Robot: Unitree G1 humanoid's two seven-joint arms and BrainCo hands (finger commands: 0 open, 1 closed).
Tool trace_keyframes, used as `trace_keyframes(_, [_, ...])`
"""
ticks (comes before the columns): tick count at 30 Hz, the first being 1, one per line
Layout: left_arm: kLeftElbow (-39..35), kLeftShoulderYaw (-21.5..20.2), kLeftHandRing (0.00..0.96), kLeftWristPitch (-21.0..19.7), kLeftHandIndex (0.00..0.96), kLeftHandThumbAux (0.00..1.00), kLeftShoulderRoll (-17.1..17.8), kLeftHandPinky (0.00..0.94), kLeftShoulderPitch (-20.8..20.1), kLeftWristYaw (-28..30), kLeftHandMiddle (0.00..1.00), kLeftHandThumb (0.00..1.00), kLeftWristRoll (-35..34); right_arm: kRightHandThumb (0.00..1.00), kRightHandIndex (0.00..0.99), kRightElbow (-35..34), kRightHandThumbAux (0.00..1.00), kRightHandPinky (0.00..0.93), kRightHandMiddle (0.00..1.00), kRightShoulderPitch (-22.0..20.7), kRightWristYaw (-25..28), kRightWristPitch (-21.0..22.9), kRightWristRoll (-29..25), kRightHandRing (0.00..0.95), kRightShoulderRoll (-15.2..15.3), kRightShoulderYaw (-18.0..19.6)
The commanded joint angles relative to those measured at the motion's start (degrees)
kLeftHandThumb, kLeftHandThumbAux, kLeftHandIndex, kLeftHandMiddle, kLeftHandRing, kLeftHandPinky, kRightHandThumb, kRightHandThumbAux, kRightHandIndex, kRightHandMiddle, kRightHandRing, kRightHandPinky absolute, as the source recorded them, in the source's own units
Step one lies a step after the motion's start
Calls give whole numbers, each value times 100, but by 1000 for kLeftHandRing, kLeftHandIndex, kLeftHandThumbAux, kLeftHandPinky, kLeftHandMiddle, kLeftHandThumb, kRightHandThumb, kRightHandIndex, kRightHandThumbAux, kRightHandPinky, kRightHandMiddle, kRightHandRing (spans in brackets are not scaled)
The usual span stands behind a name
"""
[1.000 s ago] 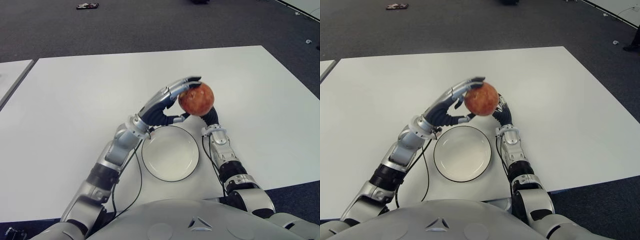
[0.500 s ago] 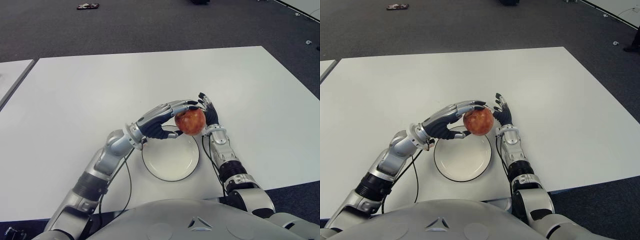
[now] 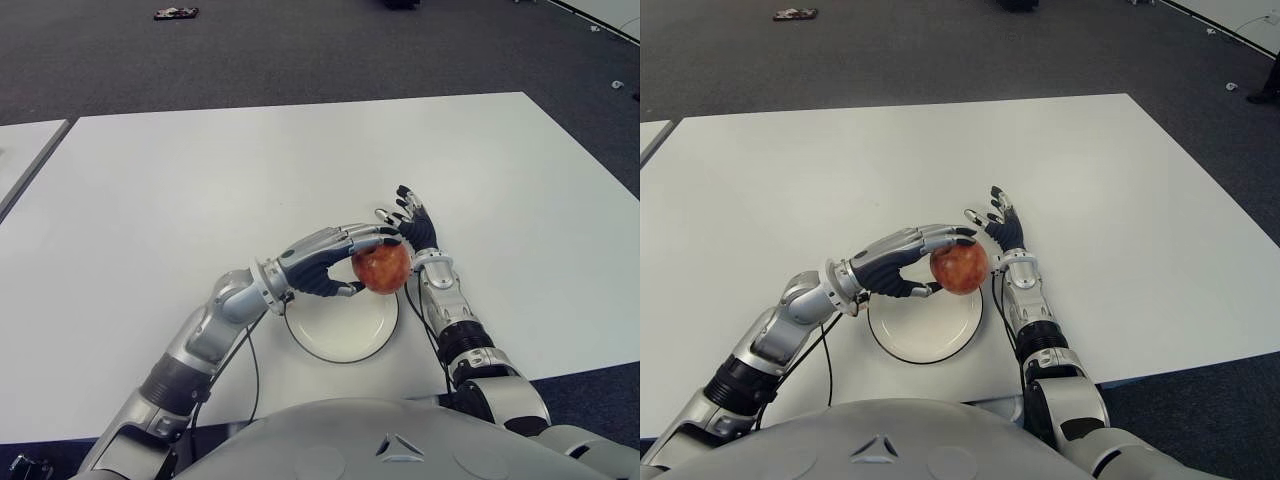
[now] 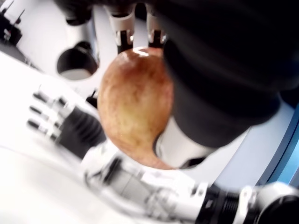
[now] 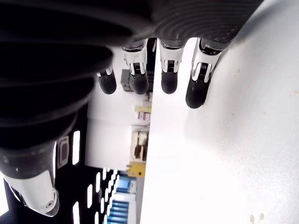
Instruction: Put the apples into the plate.
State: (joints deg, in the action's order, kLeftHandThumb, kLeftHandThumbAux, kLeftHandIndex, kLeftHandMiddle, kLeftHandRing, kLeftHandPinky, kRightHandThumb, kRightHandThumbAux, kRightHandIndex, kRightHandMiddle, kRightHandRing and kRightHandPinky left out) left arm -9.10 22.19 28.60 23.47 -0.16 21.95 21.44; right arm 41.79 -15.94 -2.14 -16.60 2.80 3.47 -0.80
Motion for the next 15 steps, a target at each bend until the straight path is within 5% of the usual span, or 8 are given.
trace_keyframes(1, [22,66,853,-40,444,698,117,860,11,72,852,736,255,134,18,187,679,68,43,128,121,269,2,49,-29,-13])
trace_keyframes(15, [3,93,859,-168,443,699,293,862,66,-35,859,739,971,135,19,198,676,91,53,134,188,249,-6,62,17,6])
